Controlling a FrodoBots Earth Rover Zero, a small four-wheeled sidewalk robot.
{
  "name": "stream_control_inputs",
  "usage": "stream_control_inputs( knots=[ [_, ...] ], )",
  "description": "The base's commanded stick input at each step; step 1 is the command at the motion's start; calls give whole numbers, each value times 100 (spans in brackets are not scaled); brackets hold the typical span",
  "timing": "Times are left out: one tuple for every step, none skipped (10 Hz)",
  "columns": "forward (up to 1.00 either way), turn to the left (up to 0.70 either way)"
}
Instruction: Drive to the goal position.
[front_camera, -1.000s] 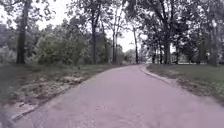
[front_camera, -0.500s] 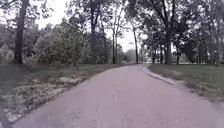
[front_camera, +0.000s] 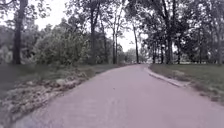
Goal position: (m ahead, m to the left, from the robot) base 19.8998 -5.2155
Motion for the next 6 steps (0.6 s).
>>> stream_control_inputs(
  knots=[
    [70, 0],
    [70, 0],
    [70, 0],
    [70, 0],
    [70, 0],
    [70, 0]
  ],
)
